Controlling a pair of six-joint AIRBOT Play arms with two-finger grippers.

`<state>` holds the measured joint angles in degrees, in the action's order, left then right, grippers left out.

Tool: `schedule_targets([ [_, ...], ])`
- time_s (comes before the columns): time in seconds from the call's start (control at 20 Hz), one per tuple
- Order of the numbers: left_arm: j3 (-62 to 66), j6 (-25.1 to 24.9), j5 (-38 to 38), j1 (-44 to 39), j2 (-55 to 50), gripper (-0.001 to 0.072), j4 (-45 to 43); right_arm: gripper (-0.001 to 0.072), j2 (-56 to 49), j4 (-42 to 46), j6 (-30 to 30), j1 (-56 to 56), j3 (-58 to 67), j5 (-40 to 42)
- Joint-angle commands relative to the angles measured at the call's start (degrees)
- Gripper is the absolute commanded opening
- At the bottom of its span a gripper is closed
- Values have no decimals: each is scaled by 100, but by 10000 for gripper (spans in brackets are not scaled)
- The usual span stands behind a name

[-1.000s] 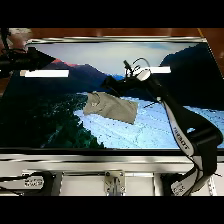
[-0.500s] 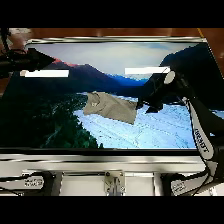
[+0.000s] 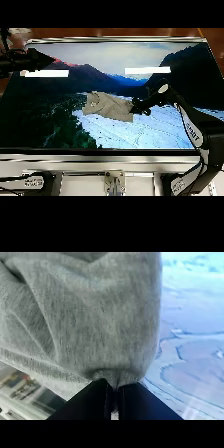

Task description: Fold the shirts.

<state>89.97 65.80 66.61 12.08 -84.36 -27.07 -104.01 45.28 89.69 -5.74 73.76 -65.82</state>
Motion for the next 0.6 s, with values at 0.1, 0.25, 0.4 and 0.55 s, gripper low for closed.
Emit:
schedule_targets([
  [0.1, -2, 92, 13, -9, -2, 37, -2, 56, 396, -673, -1915, 160, 592, -57],
  [0.25, -2, 94, 57, -111, -2, 36, 0, 55, 914, -695, -1954, 566, 1613, -74],
  [0.4, -2, 94, 210, -227, -2, 37, 0, 56, 1335, -715, -1276, 1316, 2411, -92],
  [0.55, -2, 125, 485, -323, -2, 37, 0, 57, 1493, -498, -826, 2404, 2710, -898],
])
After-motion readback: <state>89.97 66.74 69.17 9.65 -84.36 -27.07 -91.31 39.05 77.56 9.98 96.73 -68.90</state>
